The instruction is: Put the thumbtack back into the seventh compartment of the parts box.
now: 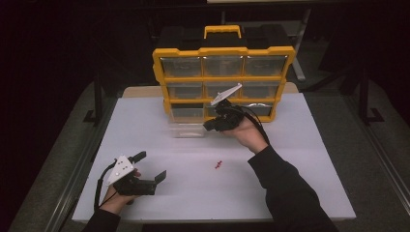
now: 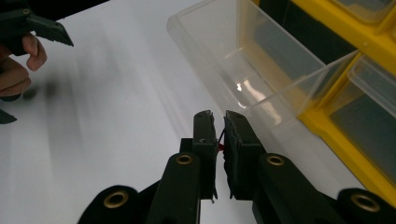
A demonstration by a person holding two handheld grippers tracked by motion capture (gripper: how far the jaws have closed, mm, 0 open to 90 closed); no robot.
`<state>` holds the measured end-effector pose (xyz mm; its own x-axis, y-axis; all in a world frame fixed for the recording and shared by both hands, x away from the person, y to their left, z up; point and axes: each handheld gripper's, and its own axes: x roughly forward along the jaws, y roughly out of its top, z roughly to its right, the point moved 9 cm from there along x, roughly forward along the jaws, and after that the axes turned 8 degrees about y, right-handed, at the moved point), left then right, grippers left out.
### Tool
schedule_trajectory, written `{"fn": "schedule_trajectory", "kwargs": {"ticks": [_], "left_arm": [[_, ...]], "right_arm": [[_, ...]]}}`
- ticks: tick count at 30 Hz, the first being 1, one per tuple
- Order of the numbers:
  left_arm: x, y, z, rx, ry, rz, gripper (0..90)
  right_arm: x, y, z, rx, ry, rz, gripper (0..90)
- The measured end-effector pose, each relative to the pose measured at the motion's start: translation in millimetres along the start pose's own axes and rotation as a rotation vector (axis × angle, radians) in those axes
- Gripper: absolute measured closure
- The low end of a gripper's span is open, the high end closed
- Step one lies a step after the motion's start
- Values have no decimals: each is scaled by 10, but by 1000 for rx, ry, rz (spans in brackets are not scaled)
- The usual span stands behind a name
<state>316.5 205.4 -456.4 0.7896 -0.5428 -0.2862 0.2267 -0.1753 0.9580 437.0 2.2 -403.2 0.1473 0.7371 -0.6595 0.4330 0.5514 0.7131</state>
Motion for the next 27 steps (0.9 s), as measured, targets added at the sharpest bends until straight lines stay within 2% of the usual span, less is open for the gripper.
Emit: {"fn": "schedule_trajectory", "kwargs": {"ticks": [1, 2, 3, 14, 16, 20, 27], "left_arm": [[1, 0, 3, -2, 0, 0, 0], [1, -1, 2, 0, -1, 0, 0], [2, 0, 4, -2, -1, 0, 0], [4, -1, 1, -6, -1, 2, 0], [3, -1, 1, -6, -1, 1, 0], [7, -2, 2, -5, -2, 2, 0], [6, -3, -1, -6, -3, 0, 0]], "right_arm": [[1, 16, -3, 8, 2, -1, 827], [4, 27, 22, -12, -6, -5, 828], [7, 43, 18, -1, -4, -7, 827], [64, 230, 84, -26, -9, -22, 827], [87, 264, 97, -37, -10, -32, 827], [142, 339, 97, -17, -4, -38, 827], [257, 422, 150, -30, -6, -63, 827]]}}
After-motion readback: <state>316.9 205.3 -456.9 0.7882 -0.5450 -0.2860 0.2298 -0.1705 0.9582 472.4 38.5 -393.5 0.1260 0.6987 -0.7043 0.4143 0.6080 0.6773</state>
